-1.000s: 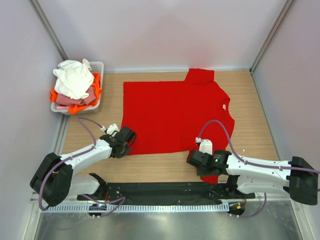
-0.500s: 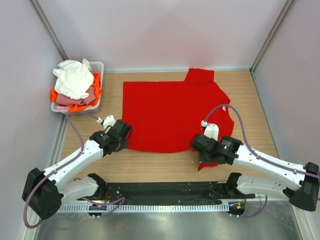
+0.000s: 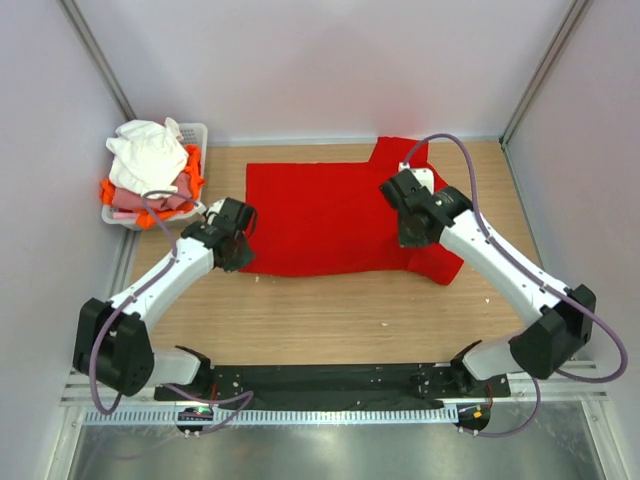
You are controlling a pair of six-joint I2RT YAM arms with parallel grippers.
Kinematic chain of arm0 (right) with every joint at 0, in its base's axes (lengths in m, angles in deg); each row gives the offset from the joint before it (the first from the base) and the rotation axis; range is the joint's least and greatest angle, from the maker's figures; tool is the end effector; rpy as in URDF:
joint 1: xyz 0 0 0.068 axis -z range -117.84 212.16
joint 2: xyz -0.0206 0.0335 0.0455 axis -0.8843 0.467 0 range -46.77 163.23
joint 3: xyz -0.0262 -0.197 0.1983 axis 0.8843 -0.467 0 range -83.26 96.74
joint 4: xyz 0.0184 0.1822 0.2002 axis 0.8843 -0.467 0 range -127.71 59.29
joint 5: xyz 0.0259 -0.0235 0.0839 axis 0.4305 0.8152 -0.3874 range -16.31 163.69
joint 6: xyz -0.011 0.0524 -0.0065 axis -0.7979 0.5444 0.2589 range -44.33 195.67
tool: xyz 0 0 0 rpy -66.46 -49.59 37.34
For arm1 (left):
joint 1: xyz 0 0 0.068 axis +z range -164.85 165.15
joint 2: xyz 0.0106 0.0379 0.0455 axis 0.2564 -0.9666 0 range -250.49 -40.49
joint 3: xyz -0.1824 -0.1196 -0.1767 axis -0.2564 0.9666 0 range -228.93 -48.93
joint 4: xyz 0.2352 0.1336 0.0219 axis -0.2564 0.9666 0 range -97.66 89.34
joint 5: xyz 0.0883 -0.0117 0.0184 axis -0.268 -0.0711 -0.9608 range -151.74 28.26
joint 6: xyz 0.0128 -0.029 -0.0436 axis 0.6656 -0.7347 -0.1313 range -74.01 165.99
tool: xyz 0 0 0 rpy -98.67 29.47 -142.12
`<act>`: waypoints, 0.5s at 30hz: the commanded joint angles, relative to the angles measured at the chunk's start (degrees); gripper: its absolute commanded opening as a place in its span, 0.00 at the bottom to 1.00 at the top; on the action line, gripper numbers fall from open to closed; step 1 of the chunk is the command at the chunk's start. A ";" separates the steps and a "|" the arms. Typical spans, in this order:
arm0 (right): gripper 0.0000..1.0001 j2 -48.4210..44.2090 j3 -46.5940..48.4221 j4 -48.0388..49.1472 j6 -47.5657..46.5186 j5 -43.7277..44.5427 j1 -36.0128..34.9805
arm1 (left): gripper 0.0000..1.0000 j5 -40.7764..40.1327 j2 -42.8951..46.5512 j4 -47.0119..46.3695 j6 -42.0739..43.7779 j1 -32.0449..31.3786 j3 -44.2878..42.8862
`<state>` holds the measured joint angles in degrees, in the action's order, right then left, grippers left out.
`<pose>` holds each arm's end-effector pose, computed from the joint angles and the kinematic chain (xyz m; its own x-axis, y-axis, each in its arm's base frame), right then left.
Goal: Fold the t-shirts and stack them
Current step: Fold the tshirt
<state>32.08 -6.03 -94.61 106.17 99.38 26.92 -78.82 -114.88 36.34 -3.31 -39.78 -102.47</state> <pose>0.2281 0.1423 0.3368 -0.8299 -0.0264 -0.5573 0.0556 0.9900 -0.1296 0.2337 -0.0971 0.2430 -0.7549 -0.4483 -0.4787 -0.4334 0.8888 -0.1489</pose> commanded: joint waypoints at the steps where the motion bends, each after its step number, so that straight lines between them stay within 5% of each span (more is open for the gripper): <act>1: 0.01 3.85 4.33 0.18 -9.13 2.52 3.95 | 0.00 3.19 -3.90 -1.56 5.26 3.12 -5.43; 15: 0.02 16.24 15.57 4.92 -17.31 -2.75 14.32 | 0.00 8.29 -20.86 -3.05 8.87 8.14 -18.08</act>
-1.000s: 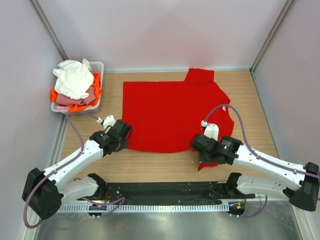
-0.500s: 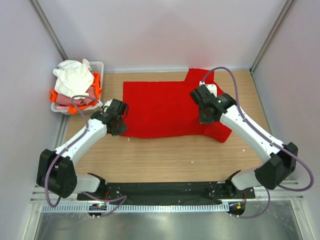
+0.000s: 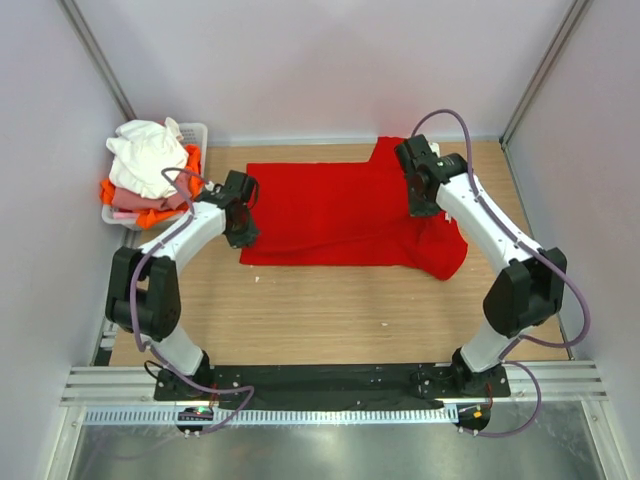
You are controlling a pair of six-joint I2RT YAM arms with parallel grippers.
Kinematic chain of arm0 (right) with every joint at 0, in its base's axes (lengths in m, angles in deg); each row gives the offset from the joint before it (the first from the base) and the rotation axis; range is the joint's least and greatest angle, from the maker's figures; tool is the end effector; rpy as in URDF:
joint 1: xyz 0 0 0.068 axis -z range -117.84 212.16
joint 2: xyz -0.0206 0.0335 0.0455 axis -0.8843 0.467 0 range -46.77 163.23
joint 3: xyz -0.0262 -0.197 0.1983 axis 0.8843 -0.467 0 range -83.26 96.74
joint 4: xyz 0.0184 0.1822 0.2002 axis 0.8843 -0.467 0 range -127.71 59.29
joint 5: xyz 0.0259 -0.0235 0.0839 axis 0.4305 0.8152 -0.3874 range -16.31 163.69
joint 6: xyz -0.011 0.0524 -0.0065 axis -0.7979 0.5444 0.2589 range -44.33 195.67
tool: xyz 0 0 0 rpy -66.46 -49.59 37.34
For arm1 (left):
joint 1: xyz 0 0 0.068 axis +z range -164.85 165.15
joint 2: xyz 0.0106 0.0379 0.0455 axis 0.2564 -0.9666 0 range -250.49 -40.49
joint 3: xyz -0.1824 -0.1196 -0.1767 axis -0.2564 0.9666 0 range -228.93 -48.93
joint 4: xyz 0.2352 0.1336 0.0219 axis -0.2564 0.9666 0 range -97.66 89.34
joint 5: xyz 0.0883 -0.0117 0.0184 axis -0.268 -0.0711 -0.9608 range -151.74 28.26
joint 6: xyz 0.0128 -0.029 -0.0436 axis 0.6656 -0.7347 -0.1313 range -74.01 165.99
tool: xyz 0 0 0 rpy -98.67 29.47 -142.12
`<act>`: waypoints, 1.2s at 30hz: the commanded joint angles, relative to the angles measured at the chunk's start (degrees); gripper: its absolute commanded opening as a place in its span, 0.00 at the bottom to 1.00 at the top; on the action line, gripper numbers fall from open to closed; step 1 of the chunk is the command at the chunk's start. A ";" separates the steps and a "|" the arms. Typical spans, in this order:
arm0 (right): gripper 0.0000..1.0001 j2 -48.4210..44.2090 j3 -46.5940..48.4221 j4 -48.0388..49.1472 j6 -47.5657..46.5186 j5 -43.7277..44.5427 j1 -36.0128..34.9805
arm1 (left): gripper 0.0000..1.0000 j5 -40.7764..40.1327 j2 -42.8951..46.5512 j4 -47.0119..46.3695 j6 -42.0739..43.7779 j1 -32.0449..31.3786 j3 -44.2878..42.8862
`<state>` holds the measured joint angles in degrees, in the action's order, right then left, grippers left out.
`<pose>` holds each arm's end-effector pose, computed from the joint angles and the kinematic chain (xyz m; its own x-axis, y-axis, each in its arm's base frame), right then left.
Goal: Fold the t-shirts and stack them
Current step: Fold the tshirt
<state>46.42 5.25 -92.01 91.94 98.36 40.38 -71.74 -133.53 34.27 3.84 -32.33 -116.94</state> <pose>0.3194 0.1116 0.3271 -0.8645 -0.0713 -0.4976 0.0653 0.9656 -0.2519 0.3204 -0.0944 0.2312 -0.8057 -0.4392 -0.3974 -0.4178 0.8970 -0.1442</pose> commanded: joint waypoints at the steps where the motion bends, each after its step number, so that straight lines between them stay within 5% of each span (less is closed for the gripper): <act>1: 0.01 2.95 4.82 2.76 -3.70 -2.07 0.95 | 0.00 1.21 -3.20 -0.54 1.90 0.86 -4.41; 8: 0.02 17.88 17.71 3.29 -9.32 -1.73 3.85 | 0.03 1.74 -15.06 2.62 2.16 2.71 -15.30; 9: 0.02 20.17 19.92 3.46 -10.46 -1.38 4.11 | 0.17 1.65 -16.46 4.63 2.16 2.97 -19.40; 11: 0.26 27.99 28.24 3.12 -12.67 4.04 4.73 | 0.33 1.39 -19.81 6.92 2.16 3.24 -23.12; 12: 0.44 30.71 32.30 1.72 -12.41 6.51 5.25 | 0.54 1.65 -20.25 8.24 1.73 3.32 -25.05; 13: 0.67 35.70 36.17 0.32 -12.67 9.32 5.43 | 0.58 1.91 -19.82 8.17 1.55 3.24 -25.24; 16: 0.84 36.46 41.39 -0.41 -13.28 12.33 5.61 | 0.73 1.83 -15.44 6.68 0.93 3.32 -21.84; 22: 0.88 18.99 15.53 12.33 -4.25 9.44 6.22 | 0.73 1.56 -3.04 0.79 -2.05 3.24 -5.60; 28: 0.87 0.61 -12.77 21.63 10.43 -9.27 10.18 | 0.75 3.23 2.77 -8.00 -3.64 2.71 6.38; 36: 0.87 -6.70 -28.56 24.56 14.49 -13.41 12.10 | 0.82 5.61 0.93 -14.77 -4.96 2.71 12.90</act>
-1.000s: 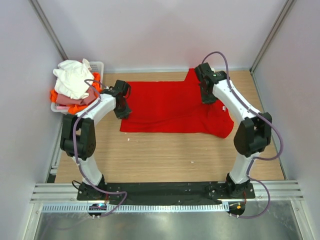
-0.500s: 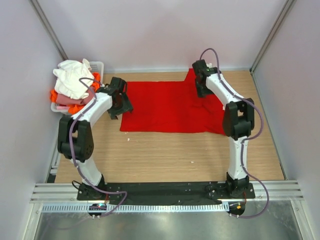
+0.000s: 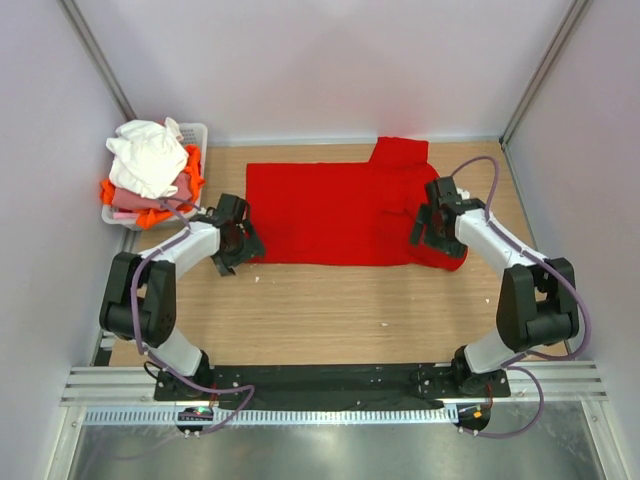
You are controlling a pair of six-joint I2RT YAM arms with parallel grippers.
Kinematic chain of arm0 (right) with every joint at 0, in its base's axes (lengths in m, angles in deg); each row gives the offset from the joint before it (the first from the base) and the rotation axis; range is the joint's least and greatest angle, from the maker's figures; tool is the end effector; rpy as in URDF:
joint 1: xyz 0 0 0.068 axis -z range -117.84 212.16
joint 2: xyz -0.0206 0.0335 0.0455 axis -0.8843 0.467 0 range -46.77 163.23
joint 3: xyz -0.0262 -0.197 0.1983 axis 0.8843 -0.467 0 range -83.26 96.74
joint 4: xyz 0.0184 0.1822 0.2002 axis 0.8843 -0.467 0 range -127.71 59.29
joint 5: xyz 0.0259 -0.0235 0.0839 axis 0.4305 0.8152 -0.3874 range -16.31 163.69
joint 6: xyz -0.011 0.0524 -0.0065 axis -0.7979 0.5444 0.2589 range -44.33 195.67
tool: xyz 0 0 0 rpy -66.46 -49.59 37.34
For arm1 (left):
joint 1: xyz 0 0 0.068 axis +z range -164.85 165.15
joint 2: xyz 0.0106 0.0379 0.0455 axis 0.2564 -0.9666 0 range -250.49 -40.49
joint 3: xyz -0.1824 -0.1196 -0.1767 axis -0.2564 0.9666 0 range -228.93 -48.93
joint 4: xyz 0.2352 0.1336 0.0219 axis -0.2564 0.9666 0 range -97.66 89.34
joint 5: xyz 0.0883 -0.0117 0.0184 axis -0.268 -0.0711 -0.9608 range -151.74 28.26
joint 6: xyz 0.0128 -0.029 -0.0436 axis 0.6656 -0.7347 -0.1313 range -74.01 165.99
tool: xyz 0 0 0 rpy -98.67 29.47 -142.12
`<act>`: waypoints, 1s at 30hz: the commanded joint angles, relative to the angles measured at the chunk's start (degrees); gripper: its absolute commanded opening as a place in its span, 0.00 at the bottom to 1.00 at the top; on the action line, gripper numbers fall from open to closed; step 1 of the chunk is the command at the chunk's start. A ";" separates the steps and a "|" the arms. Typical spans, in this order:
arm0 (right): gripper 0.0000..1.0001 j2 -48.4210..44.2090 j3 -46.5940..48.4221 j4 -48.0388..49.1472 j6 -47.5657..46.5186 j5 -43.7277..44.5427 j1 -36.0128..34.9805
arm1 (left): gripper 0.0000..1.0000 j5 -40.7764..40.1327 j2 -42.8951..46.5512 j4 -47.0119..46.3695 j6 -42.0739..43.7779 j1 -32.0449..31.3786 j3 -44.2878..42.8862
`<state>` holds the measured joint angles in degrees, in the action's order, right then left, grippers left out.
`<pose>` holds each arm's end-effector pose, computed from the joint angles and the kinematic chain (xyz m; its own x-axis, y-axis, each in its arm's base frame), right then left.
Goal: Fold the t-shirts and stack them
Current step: Fold the tshirt
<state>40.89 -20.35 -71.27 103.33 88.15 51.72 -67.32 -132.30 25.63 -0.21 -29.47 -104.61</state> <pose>0.3078 0.0477 0.2344 -0.8253 0.3050 -0.4753 0.3501 0.9367 -0.0070 0.2997 -0.0746 0.1809 -0.7844 -0.5378 -0.3090 -0.5028 0.8431 -0.1907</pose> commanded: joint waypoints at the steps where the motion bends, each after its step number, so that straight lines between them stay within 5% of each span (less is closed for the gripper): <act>1: 0.87 -1.17 -4.54 4.08 2.93 -3.56 1.29 | 0.83 1.10 -0.82 -6.49 -0.91 -0.15 0.75; 7: 0.87 -1.35 -10.00 6.62 2.75 -5.05 6.56 | 0.83 -1.09 -2.58 -8.42 -0.12 -0.15 1.19; 13: 0.80 2.51 -9.75 10.14 1.43 -4.97 9.65 | 0.68 -1.45 -6.45 -10.18 0.05 -0.15 0.14; 16: 0.70 5.59 -9.04 11.90 0.64 -5.05 12.37 | 0.60 -1.62 -8.03 -10.45 0.49 -0.15 -0.48; 18: 0.49 7.35 -8.86 13.65 0.64 -6.97 13.95 | 0.53 -2.15 -8.99 -10.54 0.67 -0.16 -0.92; 22: 0.04 8.93 -7.46 14.19 0.03 -7.17 15.09 | 0.24 -2.59 -10.49 -10.45 1.54 -0.15 -1.62; 23: 0.01 9.11 -7.11 14.01 -0.06 -6.82 15.27 | 0.03 -3.20 -10.67 -10.27 2.07 -0.15 -1.89; 24: 0.01 9.02 -6.32 13.23 -0.24 -5.94 15.27 | 0.00 -3.38 -10.93 -10.01 2.25 -0.15 -2.06; 30: 0.01 5.87 -6.92 9.71 0.73 -2.07 15.27 | 0.00 -6.89 -7.69 -6.15 2.16 0.20 -0.58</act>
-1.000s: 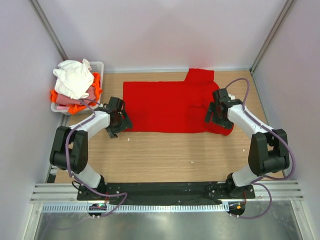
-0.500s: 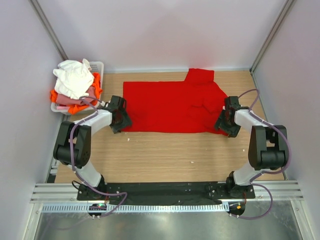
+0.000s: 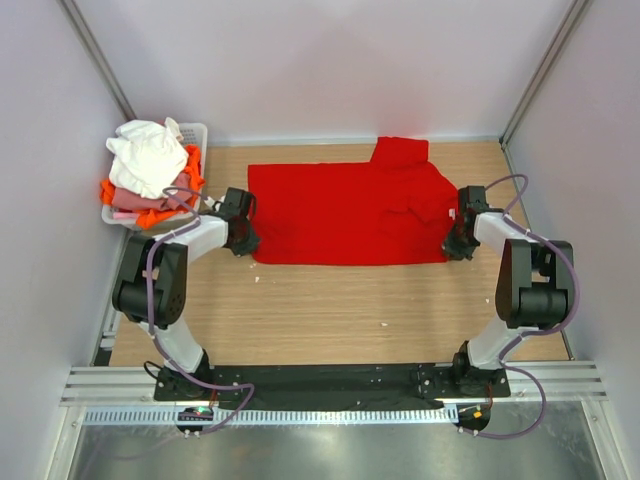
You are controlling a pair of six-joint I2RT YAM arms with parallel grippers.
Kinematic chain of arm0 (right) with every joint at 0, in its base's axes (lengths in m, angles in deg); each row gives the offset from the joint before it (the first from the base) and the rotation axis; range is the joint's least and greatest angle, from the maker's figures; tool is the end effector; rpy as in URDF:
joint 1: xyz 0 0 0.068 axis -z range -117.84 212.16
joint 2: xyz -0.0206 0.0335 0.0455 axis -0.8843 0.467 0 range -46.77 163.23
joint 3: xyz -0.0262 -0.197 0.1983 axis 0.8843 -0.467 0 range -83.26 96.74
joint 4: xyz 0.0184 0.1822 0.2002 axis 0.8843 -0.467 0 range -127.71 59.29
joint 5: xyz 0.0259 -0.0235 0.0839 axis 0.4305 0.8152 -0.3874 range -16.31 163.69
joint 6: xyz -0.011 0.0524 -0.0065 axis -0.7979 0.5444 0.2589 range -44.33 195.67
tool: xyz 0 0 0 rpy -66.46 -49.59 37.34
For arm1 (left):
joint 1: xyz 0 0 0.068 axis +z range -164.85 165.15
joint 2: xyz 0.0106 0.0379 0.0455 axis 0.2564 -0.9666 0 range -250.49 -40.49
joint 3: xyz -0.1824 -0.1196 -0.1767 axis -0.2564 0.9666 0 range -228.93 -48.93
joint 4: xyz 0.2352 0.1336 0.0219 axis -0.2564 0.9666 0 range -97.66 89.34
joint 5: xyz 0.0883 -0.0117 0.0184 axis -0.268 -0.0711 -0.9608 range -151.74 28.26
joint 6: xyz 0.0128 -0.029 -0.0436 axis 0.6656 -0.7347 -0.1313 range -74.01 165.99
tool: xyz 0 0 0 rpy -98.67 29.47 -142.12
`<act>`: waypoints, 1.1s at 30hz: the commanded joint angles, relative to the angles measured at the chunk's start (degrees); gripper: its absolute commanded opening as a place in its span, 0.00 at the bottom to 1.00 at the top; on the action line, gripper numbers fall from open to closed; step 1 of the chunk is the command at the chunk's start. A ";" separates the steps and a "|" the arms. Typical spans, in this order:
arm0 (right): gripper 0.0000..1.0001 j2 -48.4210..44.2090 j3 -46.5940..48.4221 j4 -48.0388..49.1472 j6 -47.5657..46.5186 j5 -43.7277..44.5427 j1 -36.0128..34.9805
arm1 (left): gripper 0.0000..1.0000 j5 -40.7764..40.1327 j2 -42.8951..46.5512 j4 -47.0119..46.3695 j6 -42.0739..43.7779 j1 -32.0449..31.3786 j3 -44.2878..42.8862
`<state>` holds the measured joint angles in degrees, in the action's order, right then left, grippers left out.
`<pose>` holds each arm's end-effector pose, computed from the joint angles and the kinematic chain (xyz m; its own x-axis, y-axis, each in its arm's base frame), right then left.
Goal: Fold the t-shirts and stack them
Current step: Fold the tshirt
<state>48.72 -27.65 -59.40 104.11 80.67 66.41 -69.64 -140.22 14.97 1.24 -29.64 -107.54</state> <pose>0.3193 -0.0281 0.1649 -0.7602 0.5304 -0.3752 0.5456 0.8347 0.0746 0.3360 -0.0837 0.1609 -0.7524 -0.5226 -0.4009 -0.4727 0.8523 -0.2239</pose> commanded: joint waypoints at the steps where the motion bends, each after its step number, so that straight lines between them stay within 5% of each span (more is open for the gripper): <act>1: 0.02 -3.36 -0.06 -2.77 0.81 6.80 0.58 | 0.00 -4.49 1.80 5.31 0.54 0.81 2.97; 8: 0.25 -9.52 -4.90 -4.71 2.22 7.42 0.67 | 0.00 -4.14 8.39 6.99 -0.51 1.78 8.16; 12: 0.70 -10.84 -6.22 -5.85 3.37 10.50 1.72 | 0.00 -4.93 10.51 8.47 -0.60 1.78 9.83; 13: 0.87 -11.28 -6.48 -5.94 3.46 10.59 2.77 | 0.00 -5.10 11.04 8.74 -0.86 1.78 10.44; 14: 0.92 -12.59 -7.01 -5.85 3.72 10.77 3.22 | 0.00 -5.02 11.91 8.92 -0.95 1.78 10.97; 24: 1.00 -24.27 -4.47 -10.33 3.81 13.23 3.57 | 0.00 -3.35 20.52 11.90 -1.57 1.69 15.28; 26: 1.00 -25.87 -3.50 -10.42 3.72 12.36 3.48 | 0.15 -3.35 22.28 13.65 -1.39 1.60 14.93; 27: 1.00 -27.00 -3.15 -10.16 3.29 9.74 2.87 | 0.46 -3.87 24.29 14.27 -1.30 1.43 14.23; 28: 1.00 -27.36 -2.80 -9.55 2.67 7.28 2.35 | 0.54 -4.22 25.10 14.98 -1.22 1.25 13.53; 30: 1.00 -27.19 -1.48 -6.83 1.70 3.23 -0.54 | 0.70 -5.97 26.68 16.56 -0.86 0.20 11.08; 33: 0.98 -22.64 2.82 -4.98 -0.40 0.05 -4.25 | 0.72 -6.69 27.56 15.87 -0.25 -0.68 8.61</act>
<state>23.25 -30.03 -68.58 106.06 85.94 65.47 -73.72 -114.23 30.31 0.03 -29.38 -95.08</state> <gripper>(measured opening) 0.990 0.721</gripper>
